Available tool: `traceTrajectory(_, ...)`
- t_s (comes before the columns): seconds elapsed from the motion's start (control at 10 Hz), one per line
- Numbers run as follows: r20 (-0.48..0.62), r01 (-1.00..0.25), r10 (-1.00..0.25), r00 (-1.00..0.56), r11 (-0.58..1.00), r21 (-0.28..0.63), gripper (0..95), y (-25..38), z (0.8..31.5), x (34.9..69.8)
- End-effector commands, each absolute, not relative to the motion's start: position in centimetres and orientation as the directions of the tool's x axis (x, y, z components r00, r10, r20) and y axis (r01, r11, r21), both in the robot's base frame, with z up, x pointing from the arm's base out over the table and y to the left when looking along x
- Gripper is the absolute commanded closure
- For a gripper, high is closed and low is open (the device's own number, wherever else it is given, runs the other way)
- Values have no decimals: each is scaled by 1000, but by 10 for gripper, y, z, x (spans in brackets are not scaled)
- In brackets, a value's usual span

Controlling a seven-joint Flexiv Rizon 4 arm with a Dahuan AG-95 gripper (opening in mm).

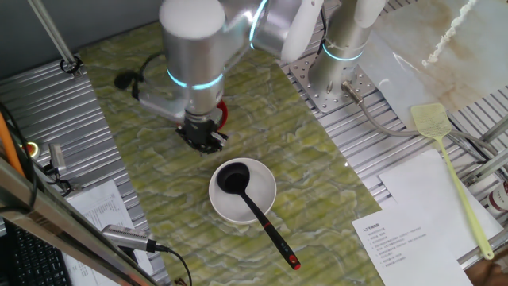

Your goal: Scoop water with a large spoon from one bowl to another

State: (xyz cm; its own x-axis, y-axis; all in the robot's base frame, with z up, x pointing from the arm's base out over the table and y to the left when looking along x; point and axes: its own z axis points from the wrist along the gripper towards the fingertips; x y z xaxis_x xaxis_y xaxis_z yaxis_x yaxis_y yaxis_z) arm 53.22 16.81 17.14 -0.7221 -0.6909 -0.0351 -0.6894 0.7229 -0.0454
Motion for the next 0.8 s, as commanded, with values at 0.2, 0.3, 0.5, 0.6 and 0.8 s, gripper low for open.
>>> traceTrajectory(0.2, -21, -794, -796, -605, 605, -60, 950, 194, 171, 523)
traceTrajectory(0.3, -22, -798, -800, -599, 599, -60, 950, 198, 171, 521)
traceTrajectory(0.5, -23, -820, -822, -570, 570, -60, 950, 210, 175, 521)
traceTrajectory(0.6, -19, -830, -832, -555, 555, -57, 950, 211, 177, 522)
traceTrajectory(0.8, 13, -877, -878, -479, 477, -65, 950, 211, 177, 522)
